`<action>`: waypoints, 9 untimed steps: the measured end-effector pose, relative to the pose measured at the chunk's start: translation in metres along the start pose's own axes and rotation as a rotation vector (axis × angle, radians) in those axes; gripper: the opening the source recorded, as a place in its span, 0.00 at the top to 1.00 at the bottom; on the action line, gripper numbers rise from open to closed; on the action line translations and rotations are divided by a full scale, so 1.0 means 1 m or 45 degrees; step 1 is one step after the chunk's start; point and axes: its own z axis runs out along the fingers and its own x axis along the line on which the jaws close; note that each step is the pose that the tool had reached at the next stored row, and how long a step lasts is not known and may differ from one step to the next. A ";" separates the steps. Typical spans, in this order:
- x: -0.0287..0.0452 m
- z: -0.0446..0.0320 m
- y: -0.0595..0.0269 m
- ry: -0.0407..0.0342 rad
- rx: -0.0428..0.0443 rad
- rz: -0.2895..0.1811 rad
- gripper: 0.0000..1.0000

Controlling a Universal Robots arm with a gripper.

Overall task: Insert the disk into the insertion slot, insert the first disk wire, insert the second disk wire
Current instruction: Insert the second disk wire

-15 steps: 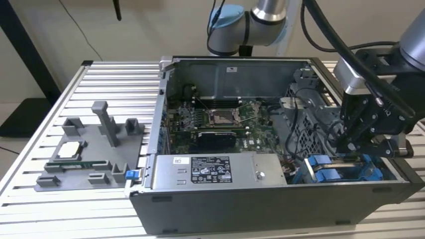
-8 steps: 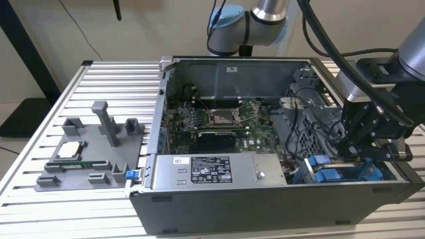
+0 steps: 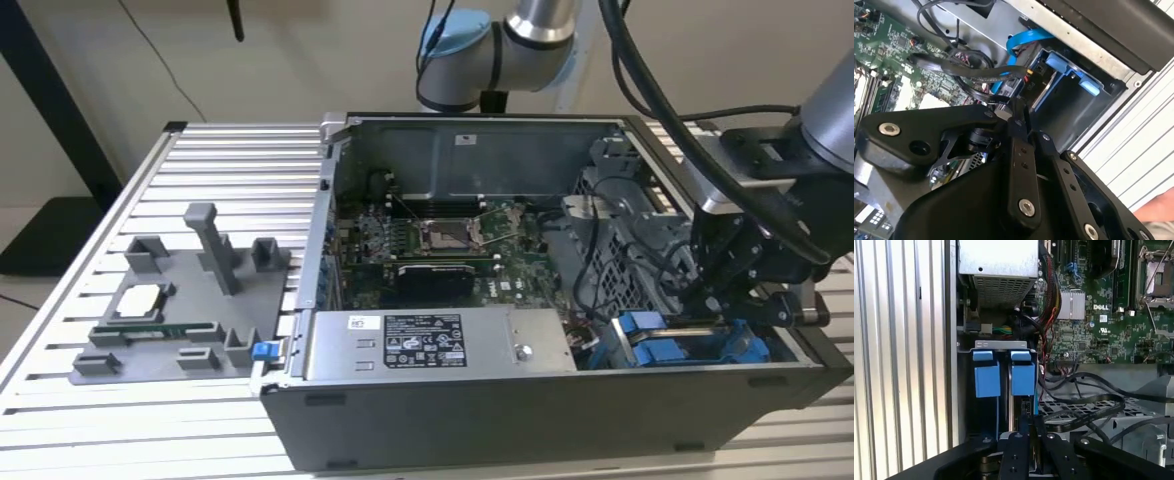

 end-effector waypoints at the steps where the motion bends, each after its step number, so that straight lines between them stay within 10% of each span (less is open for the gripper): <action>1: 0.0000 0.0001 0.0000 0.0001 0.000 0.000 1.00; 9: 0.0002 0.0028 -0.0001 0.0000 0.004 -0.001 1.00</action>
